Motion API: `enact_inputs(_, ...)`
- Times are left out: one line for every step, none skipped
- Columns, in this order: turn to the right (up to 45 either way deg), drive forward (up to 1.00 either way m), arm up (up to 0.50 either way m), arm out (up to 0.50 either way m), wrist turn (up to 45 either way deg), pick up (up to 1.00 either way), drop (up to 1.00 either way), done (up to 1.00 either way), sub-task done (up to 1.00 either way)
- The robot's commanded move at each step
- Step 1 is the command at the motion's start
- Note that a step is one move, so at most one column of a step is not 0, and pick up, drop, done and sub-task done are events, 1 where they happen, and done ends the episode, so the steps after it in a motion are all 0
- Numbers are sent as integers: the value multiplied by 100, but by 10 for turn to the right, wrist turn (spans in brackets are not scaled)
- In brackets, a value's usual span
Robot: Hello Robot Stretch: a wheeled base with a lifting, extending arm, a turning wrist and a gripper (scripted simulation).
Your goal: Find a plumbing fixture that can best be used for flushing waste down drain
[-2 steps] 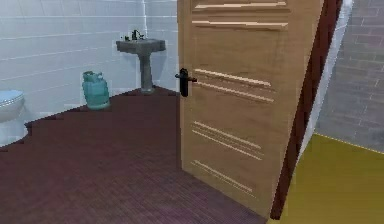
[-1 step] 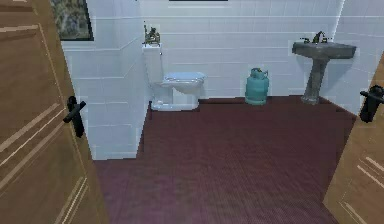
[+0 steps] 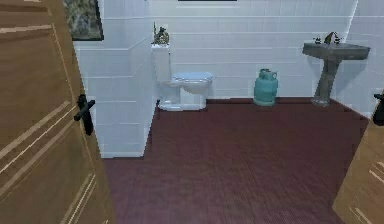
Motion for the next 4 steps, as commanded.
enact_inputs(450, 0, 0, 0, 0, 0, 0, 0, 0)
enact_inputs(450, 0, 0, 0, 0, 0, 0, 0, 0)
enact_inputs(420, 0, 0, 0, 0, 0, 0, 0, 0)
enact_inputs(0, 5, 0, 0, 0, 0, 0, 0, 0)
